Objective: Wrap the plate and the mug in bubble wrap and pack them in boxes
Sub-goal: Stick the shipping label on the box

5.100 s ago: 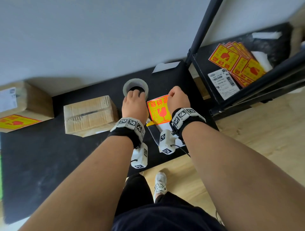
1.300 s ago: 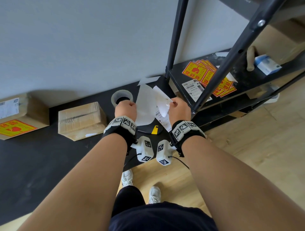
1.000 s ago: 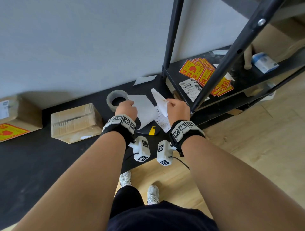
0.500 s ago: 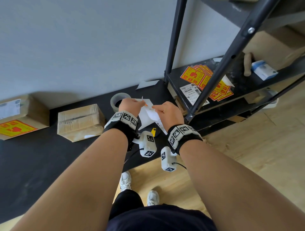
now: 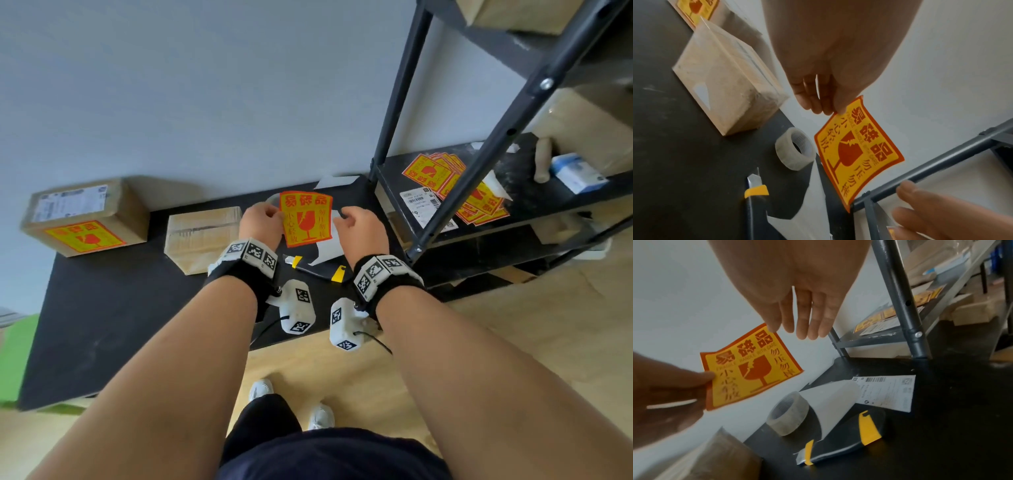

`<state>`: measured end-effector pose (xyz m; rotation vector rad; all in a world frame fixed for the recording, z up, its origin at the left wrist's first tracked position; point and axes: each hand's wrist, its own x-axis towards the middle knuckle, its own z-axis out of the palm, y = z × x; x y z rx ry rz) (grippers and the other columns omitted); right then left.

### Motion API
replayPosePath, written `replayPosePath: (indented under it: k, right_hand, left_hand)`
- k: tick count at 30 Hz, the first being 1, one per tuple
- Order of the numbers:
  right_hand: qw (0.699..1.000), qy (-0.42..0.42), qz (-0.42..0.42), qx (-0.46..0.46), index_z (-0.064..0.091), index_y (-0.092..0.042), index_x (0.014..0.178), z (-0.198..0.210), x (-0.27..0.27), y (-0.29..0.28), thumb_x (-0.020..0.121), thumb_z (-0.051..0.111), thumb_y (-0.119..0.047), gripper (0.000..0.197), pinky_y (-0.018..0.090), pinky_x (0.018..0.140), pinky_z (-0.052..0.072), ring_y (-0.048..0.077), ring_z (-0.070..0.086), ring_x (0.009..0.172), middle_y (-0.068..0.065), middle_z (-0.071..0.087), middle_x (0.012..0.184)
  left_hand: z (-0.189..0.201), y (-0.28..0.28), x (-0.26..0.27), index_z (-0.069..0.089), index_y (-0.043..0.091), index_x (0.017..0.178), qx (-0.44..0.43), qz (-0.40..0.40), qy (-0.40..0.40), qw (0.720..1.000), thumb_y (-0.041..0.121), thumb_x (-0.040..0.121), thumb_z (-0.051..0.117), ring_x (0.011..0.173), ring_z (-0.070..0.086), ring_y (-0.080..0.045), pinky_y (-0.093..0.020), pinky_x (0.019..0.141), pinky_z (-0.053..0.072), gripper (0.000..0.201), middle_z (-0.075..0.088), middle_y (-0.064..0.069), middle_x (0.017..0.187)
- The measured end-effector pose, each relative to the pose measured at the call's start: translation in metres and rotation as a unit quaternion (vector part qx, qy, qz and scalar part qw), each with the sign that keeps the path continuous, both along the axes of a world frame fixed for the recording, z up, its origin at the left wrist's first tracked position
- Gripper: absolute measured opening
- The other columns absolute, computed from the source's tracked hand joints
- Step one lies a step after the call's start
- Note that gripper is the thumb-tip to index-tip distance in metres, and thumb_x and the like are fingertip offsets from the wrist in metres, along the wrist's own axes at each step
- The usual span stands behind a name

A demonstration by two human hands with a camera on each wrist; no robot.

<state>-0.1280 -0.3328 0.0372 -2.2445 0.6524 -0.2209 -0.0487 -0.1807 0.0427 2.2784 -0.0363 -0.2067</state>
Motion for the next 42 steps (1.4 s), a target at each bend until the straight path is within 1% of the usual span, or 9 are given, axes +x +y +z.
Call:
replayPosePath:
  k: [6, 11, 14, 21, 24, 27, 31, 36, 42]
  right_hand:
    - [0.996, 0.032, -0.022, 0.079, 0.046, -0.012, 0.139, -0.002, 0.019, 0.040, 0.095, 0.057, -0.030, 0.049, 0.033, 0.096, 0.042, 0.023, 0.056, 0.118, 0.008, 0.058, 0.130]
    - [0.999, 0.015, 0.007, 0.029, 0.066, 0.000, 0.090, -0.007, 0.027, 0.075, 0.092, 0.056, -0.016, 0.019, 0.034, 0.062, 0.043, 0.027, 0.057, 0.074, 0.018, 0.066, 0.088]
    - [0.999, 0.027, 0.022, 0.023, 0.060, -0.008, 0.079, -0.012, 0.031, 0.097, 0.092, 0.057, -0.016, 0.016, 0.029, 0.061, 0.037, 0.021, 0.052, 0.071, 0.011, 0.060, 0.081]
    - [0.999, 0.039, 0.029, 0.016, 0.064, -0.007, 0.104, -0.026, 0.046, 0.153, 0.097, 0.051, -0.017, 0.018, 0.032, 0.071, 0.046, 0.024, 0.063, 0.093, 0.009, 0.064, 0.103]
    - [0.999, 0.036, 0.014, 0.012, 0.061, -0.007, 0.102, -0.025, 0.054, 0.171, 0.098, 0.049, -0.015, 0.015, 0.031, 0.069, 0.043, 0.026, 0.062, 0.093, 0.012, 0.062, 0.103]
    - [0.998, 0.059, -0.007, 0.016, 0.054, -0.007, 0.094, -0.025, 0.059, 0.178, 0.098, 0.045, -0.012, 0.011, 0.031, 0.067, 0.036, 0.025, 0.057, 0.087, 0.013, 0.057, 0.101]
    - [0.994, 0.108, 0.015, 0.033, 0.048, -0.008, 0.087, -0.030, 0.062, 0.181, 0.094, 0.044, -0.007, 0.008, 0.032, 0.067, 0.033, 0.022, 0.047, 0.079, 0.011, 0.049, 0.093]
    - [0.987, 0.141, 0.021, 0.074, 0.050, -0.008, 0.090, -0.033, 0.066, 0.188, 0.092, 0.045, -0.009, 0.006, 0.030, 0.067, 0.031, 0.022, 0.046, 0.081, 0.006, 0.049, 0.087]
    - [0.980, 0.148, -0.026, 0.127, 0.040, -0.011, 0.072, -0.027, 0.072, 0.199, 0.093, 0.043, -0.012, 0.022, 0.031, 0.053, 0.024, 0.019, 0.040, 0.066, 0.003, 0.041, 0.073]
  left_hand:
    - [-0.004, 0.038, -0.001, 0.066, 0.009, 0.102, -0.002, -0.015, 0.003, 1.000, 0.019, 0.096, 0.054, 0.082, 0.053, -0.016, -0.024, 0.069, 0.034, 0.017, 0.061, -0.003, 0.091]
    - [-0.013, 0.078, -0.004, 0.068, 0.016, 0.092, -0.014, -0.005, 0.013, 1.000, 0.022, 0.093, 0.059, 0.071, 0.054, -0.011, -0.023, 0.061, 0.035, 0.011, 0.062, 0.003, 0.081]
    - [-0.018, 0.102, -0.005, 0.068, 0.023, 0.081, -0.019, 0.023, 0.025, 0.999, 0.028, 0.091, 0.063, 0.063, 0.051, -0.001, -0.019, 0.053, 0.035, 0.013, 0.059, 0.012, 0.069]
    - [-0.015, 0.141, 0.000, 0.041, 0.013, 0.048, 0.047, 0.118, -0.001, 0.992, 0.038, 0.093, 0.050, 0.045, 0.034, -0.015, -0.027, 0.044, 0.023, 0.052, 0.038, 0.001, 0.046]
    - [-0.018, 0.158, 0.012, 0.054, 0.010, 0.059, 0.051, 0.137, -0.033, 0.989, 0.036, 0.091, 0.047, 0.061, 0.051, -0.022, -0.028, 0.050, 0.031, 0.042, 0.059, -0.011, 0.069]
    - [-0.029, 0.180, 0.026, 0.069, 0.011, 0.095, 0.064, 0.149, 0.005, 0.987, 0.030, 0.090, 0.042, 0.092, 0.060, -0.029, -0.030, 0.068, 0.040, 0.033, 0.064, -0.012, 0.106]
    - [-0.041, 0.203, 0.033, 0.058, 0.013, 0.129, 0.111, 0.073, 0.108, 0.985, 0.013, 0.092, 0.044, 0.115, 0.056, -0.028, -0.028, 0.080, 0.038, 0.039, 0.058, -0.010, 0.130]
    - [-0.053, 0.209, 0.033, 0.056, 0.013, 0.130, 0.119, -0.004, 0.144, 0.982, 0.013, 0.092, 0.044, 0.113, 0.057, -0.030, -0.035, 0.088, 0.045, 0.041, 0.060, -0.012, 0.128]
    - [-0.055, 0.216, 0.039, 0.067, 0.014, 0.116, 0.062, -0.020, 0.120, 0.991, 0.002, 0.087, 0.045, 0.086, 0.058, -0.022, -0.029, 0.072, 0.041, 0.038, 0.068, -0.009, 0.105]
